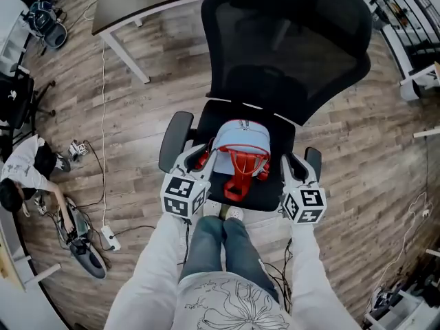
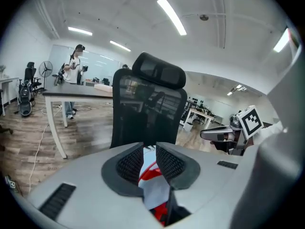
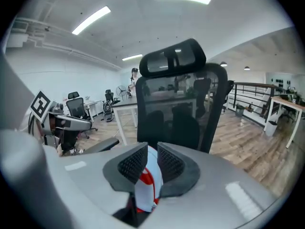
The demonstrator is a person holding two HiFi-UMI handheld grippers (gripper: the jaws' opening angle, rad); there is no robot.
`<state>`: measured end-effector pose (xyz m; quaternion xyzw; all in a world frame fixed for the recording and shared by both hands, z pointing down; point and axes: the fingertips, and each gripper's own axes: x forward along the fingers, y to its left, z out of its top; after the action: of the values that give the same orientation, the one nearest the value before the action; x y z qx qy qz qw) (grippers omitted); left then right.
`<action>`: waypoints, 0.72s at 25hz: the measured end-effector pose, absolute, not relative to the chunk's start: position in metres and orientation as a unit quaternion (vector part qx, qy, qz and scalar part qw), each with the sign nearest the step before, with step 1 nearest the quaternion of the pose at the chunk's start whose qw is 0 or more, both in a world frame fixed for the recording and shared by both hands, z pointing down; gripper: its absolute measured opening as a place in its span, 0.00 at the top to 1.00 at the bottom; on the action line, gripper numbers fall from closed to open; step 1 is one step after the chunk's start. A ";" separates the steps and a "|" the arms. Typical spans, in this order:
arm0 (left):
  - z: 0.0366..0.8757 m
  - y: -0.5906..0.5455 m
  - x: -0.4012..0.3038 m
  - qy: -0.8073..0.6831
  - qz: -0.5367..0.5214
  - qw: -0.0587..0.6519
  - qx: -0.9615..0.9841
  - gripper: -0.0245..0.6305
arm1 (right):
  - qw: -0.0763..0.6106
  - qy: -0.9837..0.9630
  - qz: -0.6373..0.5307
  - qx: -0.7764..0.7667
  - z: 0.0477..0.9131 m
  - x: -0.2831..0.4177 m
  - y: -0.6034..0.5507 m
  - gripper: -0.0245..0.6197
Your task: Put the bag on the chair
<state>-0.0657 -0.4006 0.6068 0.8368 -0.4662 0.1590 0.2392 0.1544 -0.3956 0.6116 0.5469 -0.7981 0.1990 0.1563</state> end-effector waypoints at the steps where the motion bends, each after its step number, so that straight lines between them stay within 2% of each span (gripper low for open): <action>1: 0.592 -0.400 -0.066 -0.475 0.152 0.228 0.836 0.86 | 0.144 -0.798 0.190 0.553 0.596 0.154 -0.395 0.86; 3: 0.560 -0.399 -0.068 -0.494 0.136 0.209 0.833 0.92 | 0.116 -0.798 0.175 0.564 0.565 0.151 -0.394 0.89; 5: 0.530 -0.397 -0.067 -0.511 0.114 0.191 0.830 0.94 | 0.097 -0.800 0.159 0.570 0.537 0.147 -0.391 0.91; 18: 0.391 -0.352 -0.058 -0.561 0.041 0.096 0.821 0.95 | 0.012 -0.813 0.066 0.579 0.400 0.127 -0.350 0.93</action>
<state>-0.0578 -0.3518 0.3909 0.8211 -0.5612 0.0411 0.0961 0.1273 -0.3504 0.4001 0.5787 -0.8128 0.0657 0.0119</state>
